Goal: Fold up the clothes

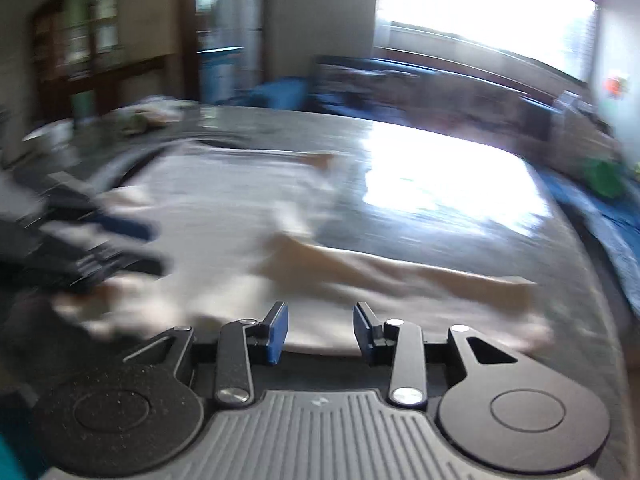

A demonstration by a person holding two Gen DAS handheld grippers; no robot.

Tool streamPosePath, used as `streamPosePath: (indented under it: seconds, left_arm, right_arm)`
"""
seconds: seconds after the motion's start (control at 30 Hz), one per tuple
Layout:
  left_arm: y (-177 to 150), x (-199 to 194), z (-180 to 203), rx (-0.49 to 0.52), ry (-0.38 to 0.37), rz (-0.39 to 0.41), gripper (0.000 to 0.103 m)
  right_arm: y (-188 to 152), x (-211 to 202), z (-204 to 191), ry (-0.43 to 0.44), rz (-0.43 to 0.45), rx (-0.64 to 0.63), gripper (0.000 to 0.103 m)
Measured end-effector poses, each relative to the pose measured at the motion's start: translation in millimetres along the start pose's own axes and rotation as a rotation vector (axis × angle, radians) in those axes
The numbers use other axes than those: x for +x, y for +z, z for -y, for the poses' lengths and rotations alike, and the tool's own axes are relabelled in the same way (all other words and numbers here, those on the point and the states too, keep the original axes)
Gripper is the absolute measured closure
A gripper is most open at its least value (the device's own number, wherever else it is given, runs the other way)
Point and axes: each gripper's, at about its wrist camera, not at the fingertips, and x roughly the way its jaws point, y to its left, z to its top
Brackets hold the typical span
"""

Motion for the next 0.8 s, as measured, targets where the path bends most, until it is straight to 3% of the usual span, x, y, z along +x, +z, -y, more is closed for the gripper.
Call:
streamPosePath:
  seconds: [0.2, 0.47, 0.57, 0.63, 0.7, 0.8]
  left_arm:
    - [-11, 1, 17, 0.048, -0.014, -0.020, 0.054]
    - [6, -1, 23, 0.057, -0.021, 0.018, 0.053]
    - [6, 6, 30, 0.070, -0.030, 0.010, 0.053]
    - [3, 10, 34, 0.077, -0.040, -0.001, 0.053]
    - [1, 13, 37, 0.083, -0.051, -0.012, 0.053]
    - [-2, 16, 41, 0.090, -0.065, -0.024, 0.053]
  right_arm:
    - [-14, 17, 68, -0.206, 0.000, 0.141, 0.060]
    - [-25, 36, 118, -0.256, 0.002, 0.277, 0.061]
    - [-28, 38, 122, -0.232, 0.004, 0.295, 0.069]
    - [-26, 36, 122, -0.235, 0.006, 0.272, 0.088]
    - [-22, 33, 120, -0.252, 0.014, 0.241, 0.095]
    - [-15, 29, 121, -0.298, 0.040, 0.200, 0.095]
